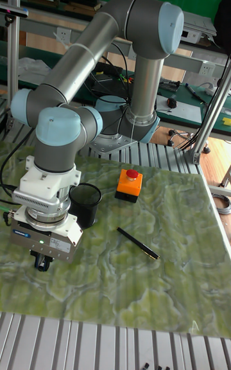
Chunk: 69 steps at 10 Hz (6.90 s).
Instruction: Put the pen into the pen holder
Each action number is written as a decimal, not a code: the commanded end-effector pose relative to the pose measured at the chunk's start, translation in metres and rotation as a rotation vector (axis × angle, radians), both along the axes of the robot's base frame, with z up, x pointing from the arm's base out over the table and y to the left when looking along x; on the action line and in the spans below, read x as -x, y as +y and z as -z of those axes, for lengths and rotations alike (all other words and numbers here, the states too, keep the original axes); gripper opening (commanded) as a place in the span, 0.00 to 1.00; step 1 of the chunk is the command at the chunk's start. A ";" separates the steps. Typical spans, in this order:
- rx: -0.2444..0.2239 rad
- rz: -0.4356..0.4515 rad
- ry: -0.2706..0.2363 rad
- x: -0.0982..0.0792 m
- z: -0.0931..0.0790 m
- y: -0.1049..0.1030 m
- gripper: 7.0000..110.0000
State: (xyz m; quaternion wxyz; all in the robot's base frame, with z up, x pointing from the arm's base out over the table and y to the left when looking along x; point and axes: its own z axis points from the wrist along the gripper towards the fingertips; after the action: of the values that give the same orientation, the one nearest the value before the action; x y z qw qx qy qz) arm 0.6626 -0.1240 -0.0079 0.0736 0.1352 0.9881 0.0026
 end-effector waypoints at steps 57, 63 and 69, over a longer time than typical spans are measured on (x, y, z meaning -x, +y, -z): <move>-0.030 -0.388 -0.205 0.025 -0.168 0.089 0.00; -0.037 -0.369 -0.093 0.051 -0.160 0.085 0.00; -0.063 -0.298 -0.125 0.043 -0.163 0.089 0.00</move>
State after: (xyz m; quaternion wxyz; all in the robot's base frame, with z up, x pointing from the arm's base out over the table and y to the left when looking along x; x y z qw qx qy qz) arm 0.6142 -0.0379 0.1516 0.1194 -0.0267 0.9916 0.0423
